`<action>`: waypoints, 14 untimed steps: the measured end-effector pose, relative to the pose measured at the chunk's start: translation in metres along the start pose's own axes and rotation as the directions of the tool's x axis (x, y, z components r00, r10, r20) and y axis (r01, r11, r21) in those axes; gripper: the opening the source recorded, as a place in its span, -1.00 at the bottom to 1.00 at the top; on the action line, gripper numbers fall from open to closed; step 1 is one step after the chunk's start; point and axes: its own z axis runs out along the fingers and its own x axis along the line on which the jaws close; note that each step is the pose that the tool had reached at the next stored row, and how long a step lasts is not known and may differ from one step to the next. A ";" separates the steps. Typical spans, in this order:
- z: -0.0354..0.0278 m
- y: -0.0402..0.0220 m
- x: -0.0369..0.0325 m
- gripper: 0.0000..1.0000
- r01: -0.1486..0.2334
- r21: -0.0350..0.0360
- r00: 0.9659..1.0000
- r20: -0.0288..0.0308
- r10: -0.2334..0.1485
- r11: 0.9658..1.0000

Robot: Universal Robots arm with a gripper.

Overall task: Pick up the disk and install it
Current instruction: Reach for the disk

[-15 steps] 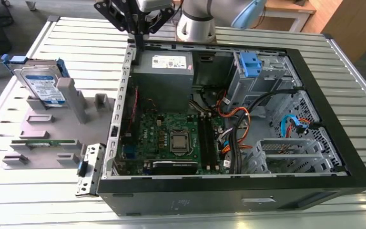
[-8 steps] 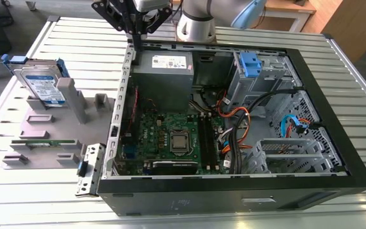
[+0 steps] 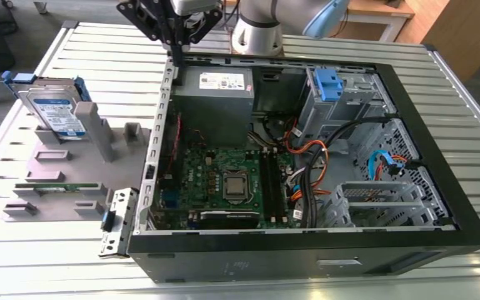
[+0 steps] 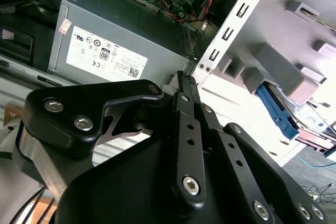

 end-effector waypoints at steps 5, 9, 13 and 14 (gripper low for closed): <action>-0.0001 -0.0001 0.0020 -0.79 0.000 0.000 1.000 0.000 0.000 1.000; -0.0001 -0.0003 0.0036 -0.79 0.000 0.000 1.000 0.000 0.000 1.000; -0.0001 -0.0003 0.0047 -0.79 0.000 0.000 1.000 0.000 0.000 1.000; -0.0001 -0.0004 0.0051 -0.79 0.000 0.000 1.000 0.000 0.000 1.000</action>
